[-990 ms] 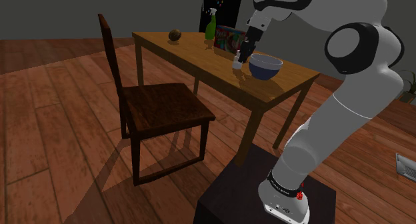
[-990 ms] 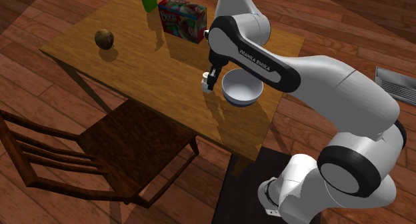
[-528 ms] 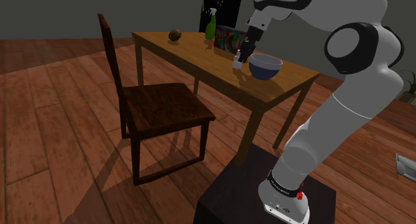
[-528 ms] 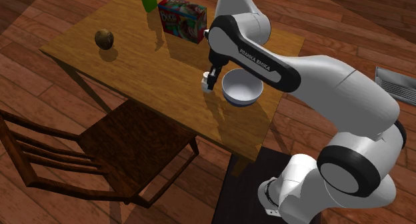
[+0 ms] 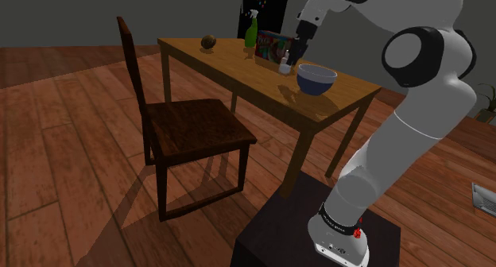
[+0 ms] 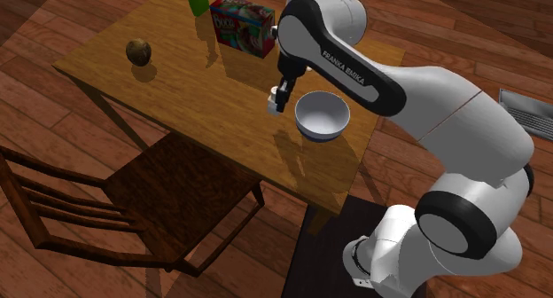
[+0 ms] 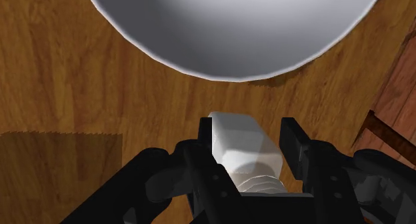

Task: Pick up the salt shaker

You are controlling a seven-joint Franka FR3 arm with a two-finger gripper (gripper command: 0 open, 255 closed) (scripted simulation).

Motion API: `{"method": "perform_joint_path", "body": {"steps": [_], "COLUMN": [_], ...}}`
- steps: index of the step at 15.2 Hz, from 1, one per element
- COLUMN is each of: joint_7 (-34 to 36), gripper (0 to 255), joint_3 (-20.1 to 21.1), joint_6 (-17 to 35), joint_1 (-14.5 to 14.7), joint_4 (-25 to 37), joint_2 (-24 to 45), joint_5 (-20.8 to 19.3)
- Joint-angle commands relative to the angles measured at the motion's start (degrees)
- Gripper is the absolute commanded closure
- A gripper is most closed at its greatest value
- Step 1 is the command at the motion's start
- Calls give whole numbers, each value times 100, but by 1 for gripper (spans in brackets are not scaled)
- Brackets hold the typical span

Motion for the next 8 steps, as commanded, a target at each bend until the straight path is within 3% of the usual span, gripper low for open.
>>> {"method": "perform_joint_path", "body": {"steps": [1,8], "joint_7": [-10,-1], "gripper": [255,255], "joint_3": [-33,-97], "joint_6": [-190,-644], "joint_1": [-5,-19], "joint_4": [273,916], "joint_2": [103,325], "joint_5": [45,158]}}
